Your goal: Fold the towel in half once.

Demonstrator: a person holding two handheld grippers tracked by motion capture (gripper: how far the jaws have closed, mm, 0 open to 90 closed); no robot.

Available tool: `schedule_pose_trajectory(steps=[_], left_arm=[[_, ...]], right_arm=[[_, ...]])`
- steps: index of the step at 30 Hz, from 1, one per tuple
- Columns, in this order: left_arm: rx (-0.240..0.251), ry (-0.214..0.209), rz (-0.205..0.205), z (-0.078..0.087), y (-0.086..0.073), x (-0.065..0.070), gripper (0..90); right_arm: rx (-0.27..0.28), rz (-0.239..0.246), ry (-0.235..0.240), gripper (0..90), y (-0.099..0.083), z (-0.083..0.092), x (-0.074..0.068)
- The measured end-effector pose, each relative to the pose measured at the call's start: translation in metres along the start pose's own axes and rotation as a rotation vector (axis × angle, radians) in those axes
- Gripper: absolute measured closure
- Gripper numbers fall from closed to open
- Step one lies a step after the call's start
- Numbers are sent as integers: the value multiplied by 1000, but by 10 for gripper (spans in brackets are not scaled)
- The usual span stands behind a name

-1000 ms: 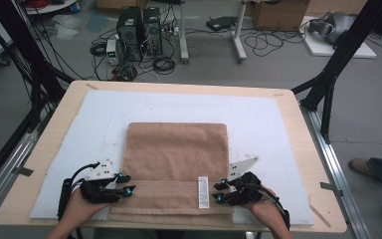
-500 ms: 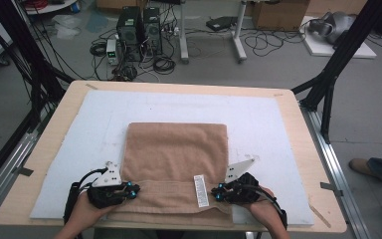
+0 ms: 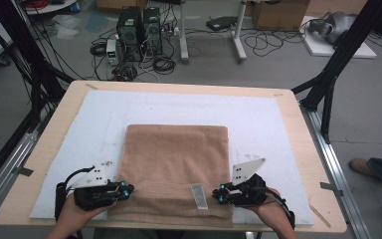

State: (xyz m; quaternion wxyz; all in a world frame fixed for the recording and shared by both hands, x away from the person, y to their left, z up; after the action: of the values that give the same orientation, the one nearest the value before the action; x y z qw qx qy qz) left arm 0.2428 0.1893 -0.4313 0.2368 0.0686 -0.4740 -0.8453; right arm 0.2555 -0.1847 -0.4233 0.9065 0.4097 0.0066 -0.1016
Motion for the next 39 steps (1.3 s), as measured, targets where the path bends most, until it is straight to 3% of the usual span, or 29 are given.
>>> schedule_pose_trajectory(steps=[3, 6, 14, 16, 19, 22, 24, 26, 27, 30, 32, 34, 36, 39], left_arm=[[1, 18, 22, -1, 1, -8, 740], [13, 49, 41, -5, 6, -21, 681], [2, 197, 79, -24, 30, -77, 612], [8, 221, 110, -29, 37, -96, 600], [36, 253, 175, -34, 45, -121, 587], [38, 302, 211, -38, 48, -143, 579], [17, 324, 242, -43, 49, -156, 543], [4, 349, 244, -49, 50, -167, 535], [20, 351, 257, -51, 50, -171, 523], [-25, 350, 320, -62, 47, -183, 484], [-32, 349, 342, -67, 44, -187, 490], [-46, 305, 372, -71, 42, -189, 588], [-58, 303, 357, -73, 42, -189, 702], [-39, 309, 347, -70, 45, -187, 793]], right_arm=[[8, -15, 12, 696, 1, 0, 3], [25, -59, -28, 635, 3, 0, 18], [23, -152, -182, 542, 18, 4, 86], [28, -156, -227, 492, 25, 6, 104], [23, -218, -271, 449, 29, 7, 132], [0, -282, -309, 411, 27, 6, 157], [10, -289, -361, 404, 24, 6, 169], [4, -318, -380, 381, 17, 4, 179], [-4, -344, -383, 360, 12, 1, 183], [-8, -427, -353, 334, 1, -7, 194], [-3, -454, -332, 354, -2, -11, 197], [-8, -463, -298, 502, -5, -13, 198], [-6, -459, -256, 644, -4, -14, 196], [-13, -415, -255, 726, 2, -12, 192]])
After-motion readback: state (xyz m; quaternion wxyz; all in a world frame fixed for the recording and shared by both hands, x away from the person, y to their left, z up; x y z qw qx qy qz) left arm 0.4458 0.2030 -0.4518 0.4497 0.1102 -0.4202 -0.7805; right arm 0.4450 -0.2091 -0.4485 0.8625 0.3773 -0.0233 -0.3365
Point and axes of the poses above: each handheld gripper's, and its own axes: z roughly backward along the jaws, y roughly out of its top, x roughly to its right, the point moved 4 cm from there along -z, roughly forward along the jaws, and after that the axes turned 1 degree about z, right-handed, at the moved point
